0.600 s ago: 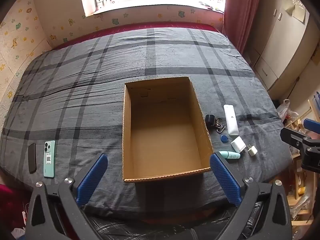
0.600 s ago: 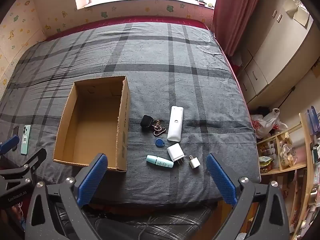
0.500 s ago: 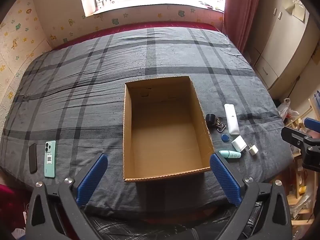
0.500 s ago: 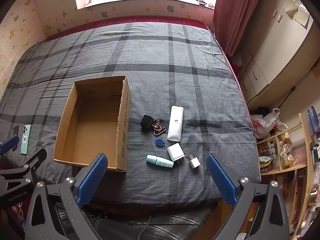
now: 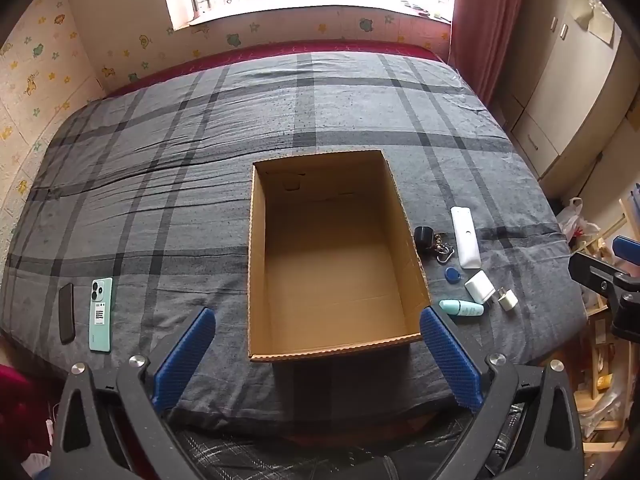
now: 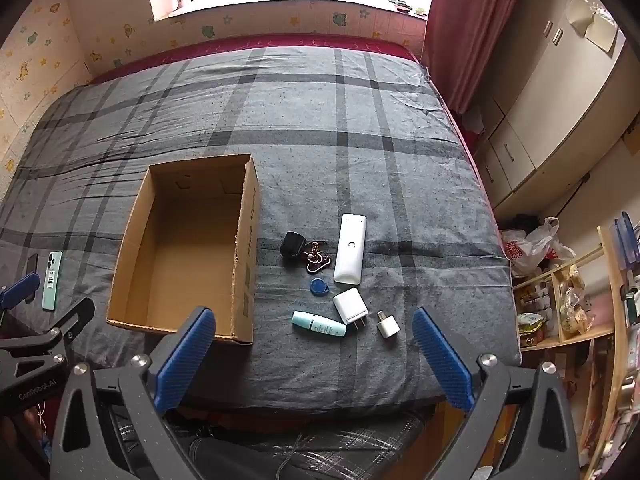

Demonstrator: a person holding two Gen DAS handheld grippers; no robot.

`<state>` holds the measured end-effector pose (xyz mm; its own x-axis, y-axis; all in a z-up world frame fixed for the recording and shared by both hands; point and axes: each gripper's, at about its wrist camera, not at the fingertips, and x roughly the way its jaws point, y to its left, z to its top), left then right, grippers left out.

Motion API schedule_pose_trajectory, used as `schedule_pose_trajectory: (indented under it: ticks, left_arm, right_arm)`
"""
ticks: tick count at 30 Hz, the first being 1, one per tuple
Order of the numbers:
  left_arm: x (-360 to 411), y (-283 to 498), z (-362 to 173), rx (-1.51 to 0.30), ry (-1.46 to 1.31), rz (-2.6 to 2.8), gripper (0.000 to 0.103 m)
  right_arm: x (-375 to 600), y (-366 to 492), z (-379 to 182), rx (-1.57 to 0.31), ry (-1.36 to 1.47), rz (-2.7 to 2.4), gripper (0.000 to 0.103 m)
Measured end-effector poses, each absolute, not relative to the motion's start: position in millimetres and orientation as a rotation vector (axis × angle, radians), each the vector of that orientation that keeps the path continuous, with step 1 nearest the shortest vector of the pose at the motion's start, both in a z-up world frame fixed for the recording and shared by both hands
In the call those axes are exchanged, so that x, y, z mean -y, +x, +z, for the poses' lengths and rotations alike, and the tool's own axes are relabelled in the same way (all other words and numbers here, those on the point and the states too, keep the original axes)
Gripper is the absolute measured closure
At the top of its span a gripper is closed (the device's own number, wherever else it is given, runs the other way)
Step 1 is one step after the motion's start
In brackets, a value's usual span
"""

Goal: Organize rigid objects

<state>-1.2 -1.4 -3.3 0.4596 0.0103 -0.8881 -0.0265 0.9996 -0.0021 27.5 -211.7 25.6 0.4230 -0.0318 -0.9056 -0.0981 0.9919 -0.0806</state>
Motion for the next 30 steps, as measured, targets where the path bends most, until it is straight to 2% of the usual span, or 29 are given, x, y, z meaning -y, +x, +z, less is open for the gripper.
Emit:
schedule_pose_trajectory:
  ticks: [30]
  left_arm:
    - [-4.1,0.3,0.8,-1.084,-0.018,0.031,0.0]
  right_arm:
    - [210.5,27.4,27.5,-1.131,-0.124,0.044,0.002]
